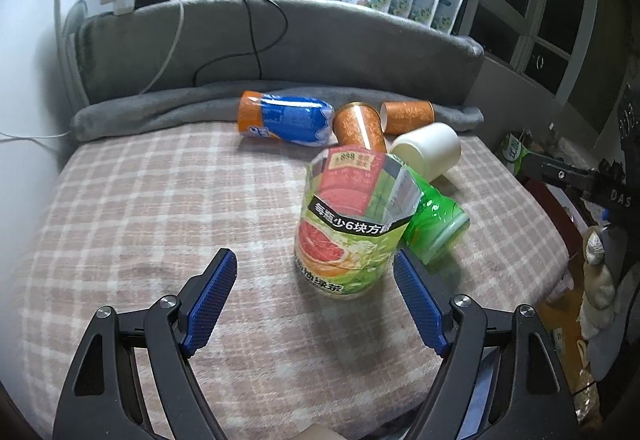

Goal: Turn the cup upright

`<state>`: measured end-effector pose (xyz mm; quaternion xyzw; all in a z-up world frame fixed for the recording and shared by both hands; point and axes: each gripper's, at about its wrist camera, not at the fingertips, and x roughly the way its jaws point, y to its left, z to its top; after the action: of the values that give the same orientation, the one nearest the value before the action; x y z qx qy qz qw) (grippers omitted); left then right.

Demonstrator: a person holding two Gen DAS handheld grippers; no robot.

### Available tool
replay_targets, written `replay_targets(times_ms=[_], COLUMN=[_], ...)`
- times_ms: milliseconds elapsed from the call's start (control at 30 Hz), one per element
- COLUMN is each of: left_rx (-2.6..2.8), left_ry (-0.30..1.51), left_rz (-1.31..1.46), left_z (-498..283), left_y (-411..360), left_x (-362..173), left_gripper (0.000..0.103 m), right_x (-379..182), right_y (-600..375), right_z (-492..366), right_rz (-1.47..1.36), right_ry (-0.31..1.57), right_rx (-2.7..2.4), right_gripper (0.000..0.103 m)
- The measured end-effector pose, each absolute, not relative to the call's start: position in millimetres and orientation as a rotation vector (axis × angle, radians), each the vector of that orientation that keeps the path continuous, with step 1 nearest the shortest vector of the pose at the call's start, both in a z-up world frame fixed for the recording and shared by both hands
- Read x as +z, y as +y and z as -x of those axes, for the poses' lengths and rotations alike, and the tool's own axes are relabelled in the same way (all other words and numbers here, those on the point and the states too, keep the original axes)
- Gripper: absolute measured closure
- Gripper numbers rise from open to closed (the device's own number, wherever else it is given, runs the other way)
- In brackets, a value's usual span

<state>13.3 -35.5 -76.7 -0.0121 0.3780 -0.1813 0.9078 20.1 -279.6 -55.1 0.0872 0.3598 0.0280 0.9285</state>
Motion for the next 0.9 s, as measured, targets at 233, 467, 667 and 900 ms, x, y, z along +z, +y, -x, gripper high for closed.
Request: replay_targets(times_ms=[233,467,667,900], left_rx=[-0.313,-0.244,-0.214,-0.191], left_ry=[0.666,0.502,0.441,0.42], left_rz=[0.051,0.055,0.067,0.083], left_z=[0.7,16.0,21.7,25.7], left_y=[-26.2,-20.3,-13.9,-8.8], left_x=[-56.3,-29.5,-14.1,-7.3], left_gripper=[0.022,0.022,0.018,0.016], right_x=[-47.9,-37.6,-30.8,-23.9], right_y=[-273.2,-258.0,-246.8,-245.9], right_z=[-13.9,-3.2,6.0,9.7], right_rz=[-0.146,-0.038,0.033,0.026], right_ry=[0.68,0.577,0.493,0.455], right_rx=[0.032,-0.039,-0.097,-0.115], right_gripper=[0.013,0.011,0.001,0.0])
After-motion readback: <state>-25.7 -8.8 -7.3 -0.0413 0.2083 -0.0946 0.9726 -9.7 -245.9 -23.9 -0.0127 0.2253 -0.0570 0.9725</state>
